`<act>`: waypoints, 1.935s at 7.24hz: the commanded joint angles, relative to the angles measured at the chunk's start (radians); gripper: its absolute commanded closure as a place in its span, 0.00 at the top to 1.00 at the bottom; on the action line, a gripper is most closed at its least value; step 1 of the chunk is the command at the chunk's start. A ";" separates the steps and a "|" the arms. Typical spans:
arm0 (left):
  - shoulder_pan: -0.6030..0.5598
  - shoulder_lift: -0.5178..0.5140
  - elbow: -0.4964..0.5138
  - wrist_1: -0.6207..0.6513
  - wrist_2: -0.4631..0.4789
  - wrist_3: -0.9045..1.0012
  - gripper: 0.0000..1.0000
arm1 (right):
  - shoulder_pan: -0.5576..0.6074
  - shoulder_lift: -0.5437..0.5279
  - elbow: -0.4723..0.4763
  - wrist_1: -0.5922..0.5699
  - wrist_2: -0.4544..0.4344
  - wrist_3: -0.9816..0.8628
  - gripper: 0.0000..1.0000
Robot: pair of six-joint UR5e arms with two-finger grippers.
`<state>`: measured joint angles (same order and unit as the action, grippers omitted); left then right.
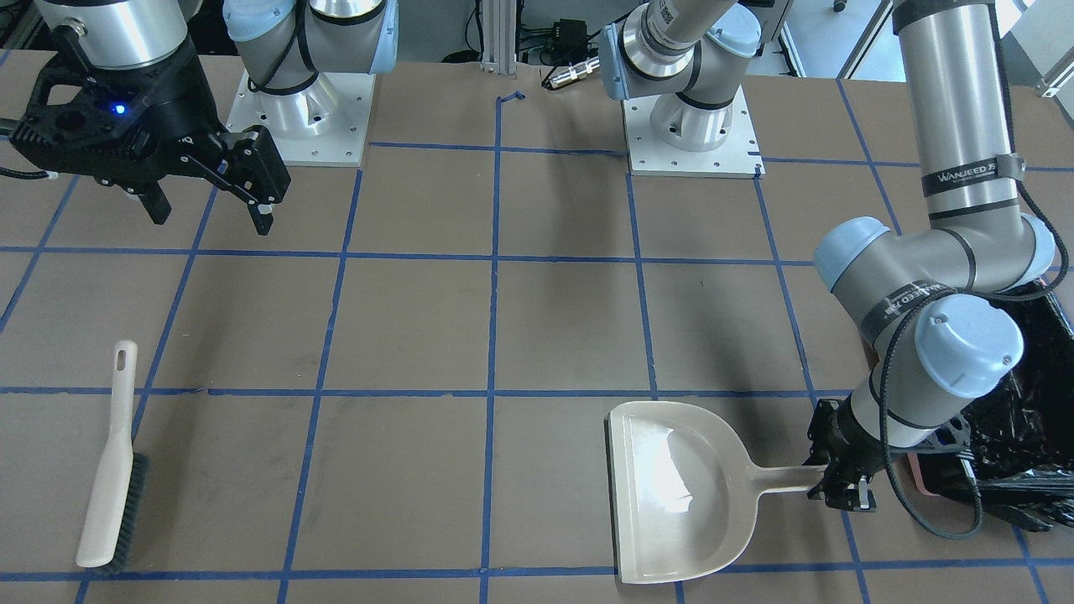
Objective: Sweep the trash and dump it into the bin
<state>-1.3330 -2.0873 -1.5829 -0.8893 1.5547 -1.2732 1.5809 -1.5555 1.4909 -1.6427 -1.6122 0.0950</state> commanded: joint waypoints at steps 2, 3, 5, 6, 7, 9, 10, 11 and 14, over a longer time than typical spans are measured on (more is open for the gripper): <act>-0.002 0.015 -0.014 -0.008 0.001 0.000 0.39 | 0.002 -0.005 0.000 0.000 0.000 0.000 1.00; -0.002 0.016 -0.017 -0.007 0.001 0.000 0.44 | 0.001 -0.003 0.000 0.000 0.000 0.000 1.00; -0.002 0.021 -0.017 -0.007 0.001 0.000 0.55 | 0.001 -0.005 0.000 0.000 0.002 0.000 1.00; -0.002 0.026 -0.016 -0.007 -0.004 0.003 0.58 | 0.001 -0.005 0.000 0.000 0.000 0.000 1.00; -0.005 0.042 -0.006 -0.011 -0.005 0.018 0.58 | 0.001 -0.005 0.000 0.000 0.002 0.000 1.00; -0.028 0.104 -0.002 0.010 -0.018 0.160 0.65 | 0.002 -0.003 0.002 0.000 0.000 0.000 1.00; -0.050 0.136 0.007 0.032 -0.022 0.211 0.68 | 0.001 -0.003 0.003 0.001 0.000 0.002 1.00; -0.089 0.177 0.011 0.035 -0.030 0.332 0.69 | 0.001 -0.005 0.003 0.000 0.000 0.000 1.00; -0.123 0.269 0.015 0.035 -0.124 0.818 0.78 | 0.001 -0.011 0.003 0.001 0.000 0.000 1.00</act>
<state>-1.4456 -1.8551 -1.5699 -0.8540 1.5021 -0.6455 1.5816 -1.5638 1.4940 -1.6402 -1.6129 0.0952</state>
